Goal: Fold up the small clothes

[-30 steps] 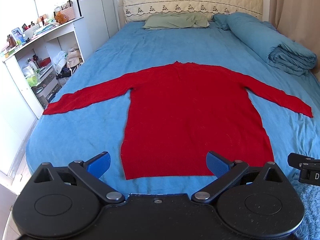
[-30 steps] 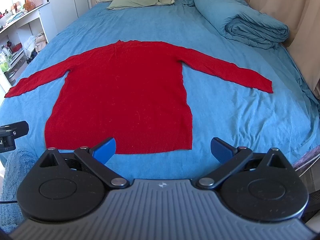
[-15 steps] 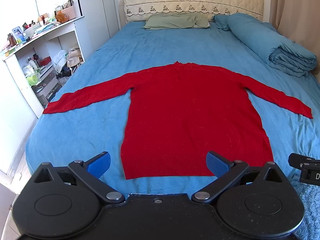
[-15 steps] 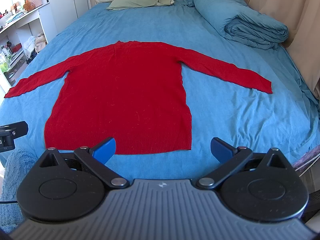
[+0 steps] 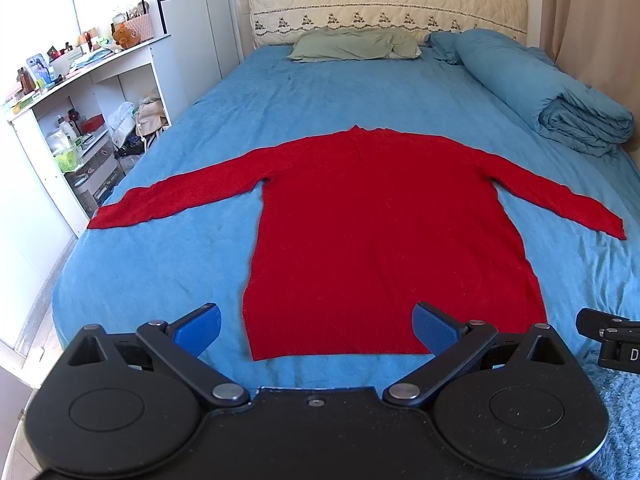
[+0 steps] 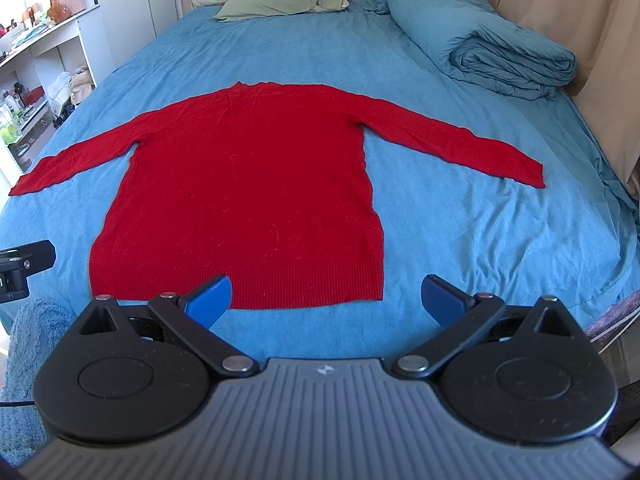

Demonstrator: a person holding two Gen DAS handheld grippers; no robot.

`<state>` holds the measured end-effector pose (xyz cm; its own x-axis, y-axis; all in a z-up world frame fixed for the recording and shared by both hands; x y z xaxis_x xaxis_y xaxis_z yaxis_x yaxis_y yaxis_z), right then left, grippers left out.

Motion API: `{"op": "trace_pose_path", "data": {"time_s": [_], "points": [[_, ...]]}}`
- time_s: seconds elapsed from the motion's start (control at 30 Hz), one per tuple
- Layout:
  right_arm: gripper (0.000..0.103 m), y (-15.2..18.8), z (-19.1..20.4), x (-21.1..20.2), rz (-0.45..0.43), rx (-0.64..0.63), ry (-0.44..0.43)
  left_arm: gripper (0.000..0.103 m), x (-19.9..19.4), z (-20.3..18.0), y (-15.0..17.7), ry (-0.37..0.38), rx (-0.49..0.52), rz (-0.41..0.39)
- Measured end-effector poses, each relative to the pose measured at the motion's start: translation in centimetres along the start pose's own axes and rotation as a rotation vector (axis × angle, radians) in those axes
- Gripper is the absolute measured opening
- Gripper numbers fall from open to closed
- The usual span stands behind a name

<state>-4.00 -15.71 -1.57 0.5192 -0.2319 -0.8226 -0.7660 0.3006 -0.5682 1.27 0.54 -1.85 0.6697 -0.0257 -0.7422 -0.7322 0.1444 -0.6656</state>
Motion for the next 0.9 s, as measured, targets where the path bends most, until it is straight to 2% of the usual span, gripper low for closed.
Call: {"op": "trace_pose_path", "data": {"time_s": [0.9], "points": [[0.103, -0.19, -0.01, -0.16, 0.002, -0.004, 0.001, 0.103, 0.1, 0.22, -0.3, 0.017, -0.014, 0.002]]}}
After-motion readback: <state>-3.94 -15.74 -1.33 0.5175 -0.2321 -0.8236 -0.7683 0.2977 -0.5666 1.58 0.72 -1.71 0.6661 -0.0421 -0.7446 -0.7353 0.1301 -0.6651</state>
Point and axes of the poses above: each gripper's, at about its wrist camera, not at the fingertips, and x roughly the way its jaws point, z to its left, y to its underside, the point moved 3 cm from there along x, roughly the way its jaws point, and after that the axes turned 1 degree about z, right-handed, at the moved point
